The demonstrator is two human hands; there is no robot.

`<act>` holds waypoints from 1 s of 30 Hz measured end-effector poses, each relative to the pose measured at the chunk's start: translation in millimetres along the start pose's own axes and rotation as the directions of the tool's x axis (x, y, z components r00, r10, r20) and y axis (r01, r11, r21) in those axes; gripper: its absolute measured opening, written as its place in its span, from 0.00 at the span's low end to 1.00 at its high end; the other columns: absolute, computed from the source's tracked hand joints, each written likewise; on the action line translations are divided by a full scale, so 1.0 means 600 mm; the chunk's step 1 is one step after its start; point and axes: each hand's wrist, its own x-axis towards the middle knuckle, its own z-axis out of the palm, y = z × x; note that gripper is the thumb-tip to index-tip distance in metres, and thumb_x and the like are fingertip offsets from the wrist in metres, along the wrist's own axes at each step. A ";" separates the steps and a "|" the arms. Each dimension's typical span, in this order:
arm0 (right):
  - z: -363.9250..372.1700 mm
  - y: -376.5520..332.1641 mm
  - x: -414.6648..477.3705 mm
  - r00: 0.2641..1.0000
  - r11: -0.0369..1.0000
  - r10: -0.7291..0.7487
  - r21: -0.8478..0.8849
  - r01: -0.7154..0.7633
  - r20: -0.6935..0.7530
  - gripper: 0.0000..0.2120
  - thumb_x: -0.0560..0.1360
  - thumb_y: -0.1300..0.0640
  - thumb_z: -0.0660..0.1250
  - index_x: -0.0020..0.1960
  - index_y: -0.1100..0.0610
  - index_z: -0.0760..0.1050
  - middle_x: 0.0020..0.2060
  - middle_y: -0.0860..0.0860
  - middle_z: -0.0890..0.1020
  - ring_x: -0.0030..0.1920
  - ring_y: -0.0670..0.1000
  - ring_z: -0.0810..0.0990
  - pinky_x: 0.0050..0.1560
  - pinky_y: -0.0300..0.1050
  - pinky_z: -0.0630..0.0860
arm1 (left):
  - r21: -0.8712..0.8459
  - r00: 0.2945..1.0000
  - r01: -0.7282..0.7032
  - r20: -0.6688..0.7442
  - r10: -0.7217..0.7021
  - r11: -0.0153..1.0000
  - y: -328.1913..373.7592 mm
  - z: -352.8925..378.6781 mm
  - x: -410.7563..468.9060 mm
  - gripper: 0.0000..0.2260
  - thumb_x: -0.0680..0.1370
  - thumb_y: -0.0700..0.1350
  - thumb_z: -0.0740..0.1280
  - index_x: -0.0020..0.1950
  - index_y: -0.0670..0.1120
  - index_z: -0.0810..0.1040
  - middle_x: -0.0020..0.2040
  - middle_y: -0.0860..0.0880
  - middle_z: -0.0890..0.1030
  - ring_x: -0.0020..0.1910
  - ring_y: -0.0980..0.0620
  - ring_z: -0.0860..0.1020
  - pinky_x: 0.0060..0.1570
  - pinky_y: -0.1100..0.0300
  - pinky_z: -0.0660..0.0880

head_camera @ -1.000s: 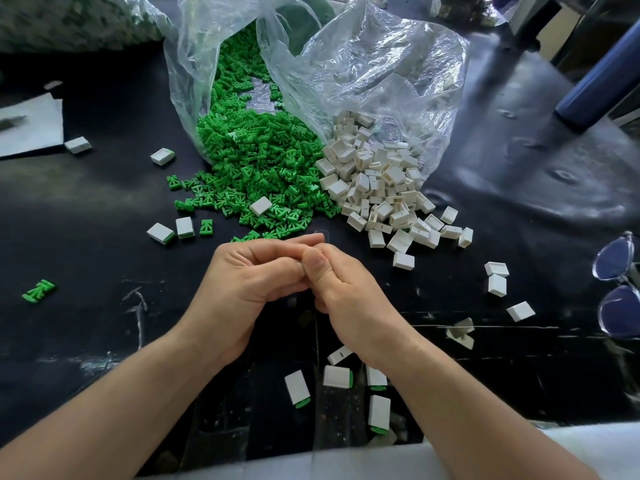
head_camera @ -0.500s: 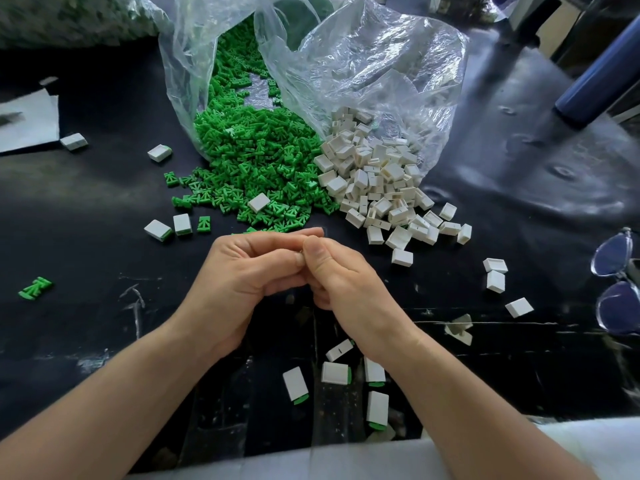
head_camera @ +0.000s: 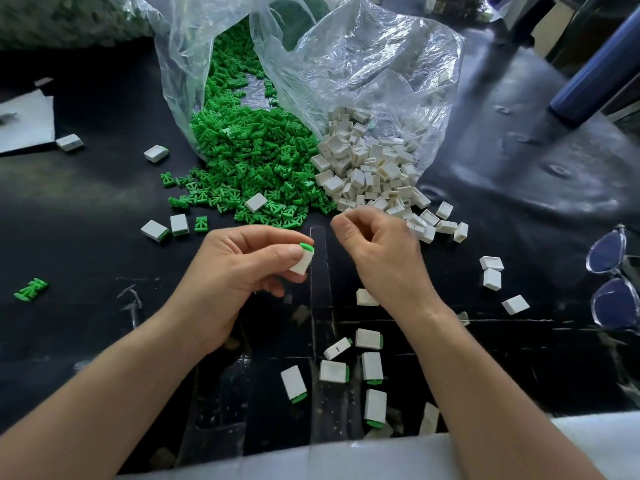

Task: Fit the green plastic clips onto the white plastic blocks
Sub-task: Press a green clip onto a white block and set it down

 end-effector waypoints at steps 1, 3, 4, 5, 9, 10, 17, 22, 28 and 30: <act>-0.002 0.003 0.003 0.999 0.997 -0.021 -0.070 0.018 -0.047 0.06 0.76 0.51 0.64 0.45 0.52 0.79 0.34 0.43 0.76 0.35 0.40 0.72 0.37 0.31 0.67 | 0.010 1.000 0.011 0.013 -0.011 1.000 -0.001 0.002 -0.001 0.08 0.61 0.44 0.70 0.38 0.45 0.85 0.32 0.46 0.82 0.29 0.55 0.79 0.25 0.67 0.72; -0.004 0.008 0.008 0.991 0.978 -0.069 -0.205 0.045 -0.113 0.08 0.75 0.55 0.66 0.52 0.53 0.79 0.42 0.47 0.75 0.38 0.41 0.72 0.43 0.33 0.66 | 0.024 0.999 0.029 0.036 -0.030 0.999 -0.003 0.005 -0.002 0.08 0.61 0.43 0.70 0.38 0.44 0.85 0.31 0.46 0.81 0.27 0.55 0.78 0.24 0.67 0.71; -0.005 0.010 0.011 0.989 0.963 -0.080 -0.264 0.045 -0.123 0.10 0.75 0.55 0.66 0.56 0.53 0.79 0.44 0.48 0.73 0.40 0.42 0.73 0.45 0.32 0.65 | 0.043 0.998 0.035 0.053 -0.037 0.998 -0.002 0.005 -0.003 0.09 0.60 0.44 0.71 0.38 0.44 0.85 0.30 0.46 0.81 0.26 0.55 0.77 0.24 0.67 0.70; -0.005 0.011 0.013 0.990 0.946 -0.078 -0.322 0.036 -0.120 0.12 0.76 0.55 0.65 0.59 0.53 0.77 0.47 0.49 0.73 0.45 0.45 0.75 0.48 0.33 0.65 | 0.079 0.995 0.037 0.085 -0.043 0.996 -0.002 0.003 -0.004 0.09 0.60 0.45 0.72 0.38 0.44 0.84 0.30 0.46 0.81 0.26 0.55 0.77 0.23 0.68 0.69; -0.001 0.018 0.019 0.998 0.874 -0.019 -0.485 -0.016 -0.066 0.17 0.76 0.54 0.64 0.65 0.51 0.72 0.54 0.52 0.71 0.57 0.53 0.71 0.53 0.39 0.64 | 0.266 0.952 0.022 0.287 -0.101 0.964 0.000 0.006 -0.013 0.09 0.66 0.48 0.76 0.36 0.42 0.84 0.26 0.50 0.80 0.24 0.59 0.74 0.22 0.70 0.64; 0.001 0.019 0.020 0.998 0.869 -0.017 -0.494 -0.017 -0.065 0.17 0.76 0.54 0.64 0.64 0.51 0.73 0.53 0.52 0.71 0.57 0.53 0.71 0.51 0.38 0.63 | 0.285 0.945 0.025 0.305 -0.115 0.958 0.000 0.007 -0.014 0.11 0.67 0.50 0.74 0.36 0.41 0.84 0.27 0.50 0.80 0.24 0.59 0.74 0.23 0.71 0.64; 0.002 0.025 0.022 0.995 0.878 -0.062 -0.478 0.015 -0.082 0.06 0.74 0.60 0.66 0.51 0.55 0.77 0.50 0.51 0.73 0.56 0.52 0.71 0.47 0.37 0.61 | 0.286 0.971 0.017 0.226 -0.084 0.958 0.000 0.007 -0.011 0.17 0.61 0.55 0.70 0.40 0.44 0.84 0.36 0.47 0.84 0.30 0.56 0.78 0.25 0.68 0.66; 0.002 0.017 0.016 0.987 0.942 -0.124 -0.324 0.086 -0.100 0.05 0.72 0.60 0.69 0.48 0.55 0.79 0.44 0.48 0.78 0.45 0.46 0.74 0.46 0.35 0.66 | 0.240 0.998 0.044 0.031 -0.053 0.970 -0.005 0.005 -0.004 0.04 0.70 0.42 0.71 0.43 0.47 0.83 0.37 0.47 0.85 0.28 0.58 0.78 0.24 0.69 0.68; 0.017 -0.005 -0.001 0.989 0.984 -0.149 0.099 0.146 0.022 0.09 0.70 0.63 0.71 0.43 0.51 0.75 0.36 0.43 0.77 0.36 0.39 0.75 0.40 0.30 0.72 | 0.185 0.992 0.041 -0.128 -0.018 0.982 -0.009 0.000 0.007 0.08 0.72 0.36 0.70 0.47 0.48 0.81 0.39 0.47 0.84 0.30 0.56 0.80 0.23 0.67 0.70; 0.023 -0.009 -0.006 0.981 0.975 -0.186 0.133 0.177 0.062 0.09 0.70 0.64 0.71 0.44 0.52 0.75 0.37 0.43 0.77 0.38 0.40 0.76 0.41 0.31 0.72 | 0.170 0.992 0.035 -0.125 -0.014 0.985 -0.010 0.001 0.008 0.08 0.71 0.36 0.71 0.46 0.48 0.81 0.35 0.49 0.84 0.30 0.56 0.80 0.23 0.67 0.71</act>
